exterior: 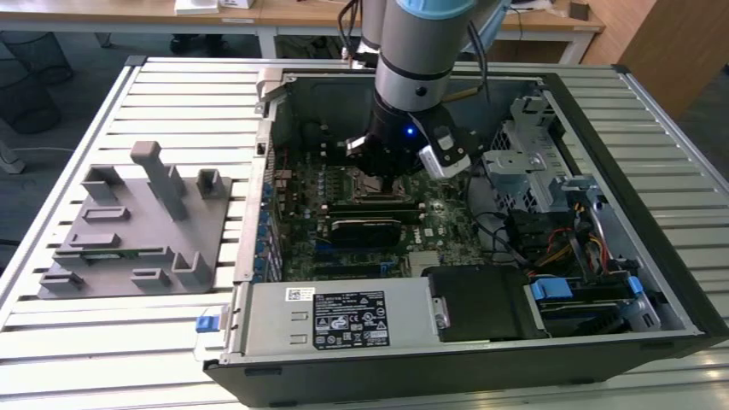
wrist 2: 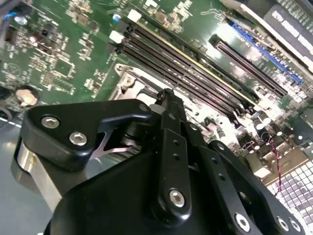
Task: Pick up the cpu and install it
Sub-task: 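Install the second cpu locking lever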
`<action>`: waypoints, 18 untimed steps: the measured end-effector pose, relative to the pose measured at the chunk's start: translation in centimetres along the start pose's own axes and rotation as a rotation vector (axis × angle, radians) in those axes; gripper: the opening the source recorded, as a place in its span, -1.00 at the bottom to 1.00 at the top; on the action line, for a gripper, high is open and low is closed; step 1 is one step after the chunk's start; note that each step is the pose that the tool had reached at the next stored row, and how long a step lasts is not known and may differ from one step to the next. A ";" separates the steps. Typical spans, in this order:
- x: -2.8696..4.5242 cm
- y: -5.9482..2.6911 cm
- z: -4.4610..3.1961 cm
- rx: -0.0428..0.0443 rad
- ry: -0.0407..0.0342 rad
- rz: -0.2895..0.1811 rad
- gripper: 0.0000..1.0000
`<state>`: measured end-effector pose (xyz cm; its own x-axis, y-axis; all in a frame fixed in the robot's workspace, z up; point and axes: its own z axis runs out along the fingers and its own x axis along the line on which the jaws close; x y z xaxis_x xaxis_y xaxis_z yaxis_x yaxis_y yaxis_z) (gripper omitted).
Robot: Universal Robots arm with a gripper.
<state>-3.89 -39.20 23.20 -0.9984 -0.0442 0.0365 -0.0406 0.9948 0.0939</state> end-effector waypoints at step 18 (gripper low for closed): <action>1.57 -0.50 1.65 -0.0483 -0.0021 -0.002 -0.79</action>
<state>-5.50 -39.61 21.57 -0.9984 -0.0457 0.0342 -0.0404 0.9891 0.1419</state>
